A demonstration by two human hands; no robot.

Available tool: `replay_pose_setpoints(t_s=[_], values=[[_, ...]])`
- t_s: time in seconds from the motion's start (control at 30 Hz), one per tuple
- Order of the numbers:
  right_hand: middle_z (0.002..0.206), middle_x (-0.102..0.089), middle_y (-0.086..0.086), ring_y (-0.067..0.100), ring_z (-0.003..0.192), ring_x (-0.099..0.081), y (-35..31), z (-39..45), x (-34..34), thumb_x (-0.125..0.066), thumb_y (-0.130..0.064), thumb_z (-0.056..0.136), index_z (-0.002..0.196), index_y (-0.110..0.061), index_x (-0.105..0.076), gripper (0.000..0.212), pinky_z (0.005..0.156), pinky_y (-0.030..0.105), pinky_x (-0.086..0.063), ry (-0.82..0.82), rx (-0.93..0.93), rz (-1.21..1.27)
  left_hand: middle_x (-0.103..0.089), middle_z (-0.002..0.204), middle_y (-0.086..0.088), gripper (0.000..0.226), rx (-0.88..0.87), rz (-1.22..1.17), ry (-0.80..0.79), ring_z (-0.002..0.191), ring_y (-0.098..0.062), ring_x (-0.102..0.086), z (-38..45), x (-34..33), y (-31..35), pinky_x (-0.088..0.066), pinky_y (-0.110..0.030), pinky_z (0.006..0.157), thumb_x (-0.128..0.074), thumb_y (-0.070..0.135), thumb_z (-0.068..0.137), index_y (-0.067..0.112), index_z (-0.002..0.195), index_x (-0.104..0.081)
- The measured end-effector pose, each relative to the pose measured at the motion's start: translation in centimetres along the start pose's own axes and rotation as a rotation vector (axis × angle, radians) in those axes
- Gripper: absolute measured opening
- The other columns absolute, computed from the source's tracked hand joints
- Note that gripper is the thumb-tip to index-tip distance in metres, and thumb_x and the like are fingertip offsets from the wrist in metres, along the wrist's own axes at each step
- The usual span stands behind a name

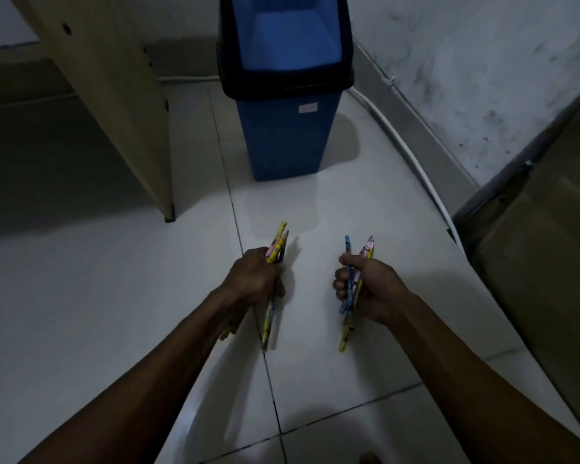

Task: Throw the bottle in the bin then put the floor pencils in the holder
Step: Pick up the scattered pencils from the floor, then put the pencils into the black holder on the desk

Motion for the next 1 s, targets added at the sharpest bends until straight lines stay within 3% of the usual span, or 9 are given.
replay_pose_setpoints(t_s=[0.07, 0.17, 0.3, 0.4, 0.53, 0.7, 0.87, 1.0], values=[[0.045, -0.044, 0.001, 0.02, 0.046, -0.042, 0.0, -0.1, -0.5, -0.044, -0.018, 0.1, 0.078, -0.016, -0.043, 0.023, 0.039, 0.022, -0.04, -0.023, 0.003, 0.063, -0.064, 0.065, -0.013, 0.017, 0.039, -0.217, -0.082, 0.035, -0.008, -0.052, -0.3, 0.3, 0.2, -0.036, -0.014, 0.037, -0.052, 0.009, 0.094, 0.009, 0.077, -0.052], [0.05, -0.047, 0.005, 0.023, 0.051, -0.045, -0.2, -0.5, -1.3, -0.043, -0.014, 0.102, 0.08, -0.015, -0.046, 0.022, 0.047, 0.025, -0.044, -0.047, 0.024, 0.11, -0.058, 0.063, -0.011, 0.01, 0.06, -0.454, -0.164, 0.047, -0.014, -0.054, -0.5, 0.4, 0.2, -0.042, -0.021, 0.046, -0.049, 0.011, 0.098, 0.009, 0.089, -0.052], [0.053, -0.038, 0.001, 0.012, 0.037, -0.036, -0.1, -0.5, -2.5, -0.041, -0.013, 0.102, 0.076, -0.018, -0.045, 0.026, 0.039, 0.018, -0.034, -0.111, 0.038, 0.061, -0.055, 0.064, -0.009, 0.007, 0.152, -0.778, -0.25, 0.058, -0.024, -0.063, -0.8, 0.0, 0.2, -0.051, -0.03, 0.051, -0.045, 0.013, 0.1, 0.011, 0.096, -0.051], [0.047, -0.026, -0.005, 0.006, 0.03, -0.022, -0.5, -0.6, -3.5, -0.046, -0.018, 0.101, 0.073, -0.021, -0.041, 0.029, 0.034, 0.013, -0.022, -0.123, 0.039, 0.045, -0.047, 0.061, -0.005, 0.01, 0.18, -0.902, -0.28, 0.046, -0.016, -0.046, -1.0, 0.1, 1.0, -0.041, -0.025, 0.044, -0.041, 0.012, 0.1, 0.013, 0.092, -0.046], [0.043, -0.02, -0.007, 0.006, 0.031, -0.016, -2.7, -2.0, -5.2, -0.065, -0.031, 0.091, 0.063, -0.022, -0.037, 0.041, 0.032, 0.015, -0.016, -0.077, 0.072, -0.051, -0.035, 0.051, 0.003, 0.013, 0.147, -0.89, -0.197, 0.037, -0.008, -0.029, -1.0, 2.1, 3.6, -0.029, -0.019, 0.036, -0.047, 0.017, 0.099, 0.014, 0.086, -0.046], [0.043, -0.019, -0.006, 0.009, 0.032, -0.016, -7.5, -4.3, -8.0, -0.063, -0.039, 0.09, 0.054, -0.023, -0.029, 0.052, 0.034, 0.018, -0.015, -0.078, 0.088, -0.052, -0.024, 0.049, 0.005, 0.041, 0.039, -0.738, -0.114, 0.036, -0.009, -0.022, -1.0, 5.2, 8.3, -0.026, -0.018, 0.036, -0.072, 0.029, 0.085, 0.021, 0.071, -0.034], [0.041, -0.02, -0.006, 0.009, 0.032, -0.018, -13.2, -6.9, -10.8, -0.06, -0.042, 0.091, 0.052, -0.022, -0.028, 0.054, 0.034, 0.017, -0.017, -0.104, 0.105, 0.003, -0.025, 0.049, 0.005, 0.046, 0.02, -0.589, -0.151, 0.039, -0.01, -0.022, -1.4, 7.5, 14.1, -0.023, -0.021, 0.041, -0.064, 0.044, 0.088, 0.024, 0.06, -0.033], [0.041, -0.023, -0.006, 0.008, 0.03, -0.02, -17.1, -8.6, -13.1, -0.057, -0.042, 0.093, 0.059, -0.021, -0.032, 0.047, 0.035, 0.016, -0.016, -0.115, 0.149, -0.031, -0.03, 0.045, 0.006, 0.046, -0.041, -0.611, -0.129, 0.036, -0.01, -0.027, -1.4, 9.5, 18.8, -0.025, -0.021, 0.039, -0.061, 0.047, 0.089, 0.022, 0.058, -0.038]])
Point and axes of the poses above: each hand's wrist, its own z-axis towards the middle knuckle, its own x-axis out of the back of the hand, y = z × x, the point moved 5 cm from there along z, towards the middle knuckle
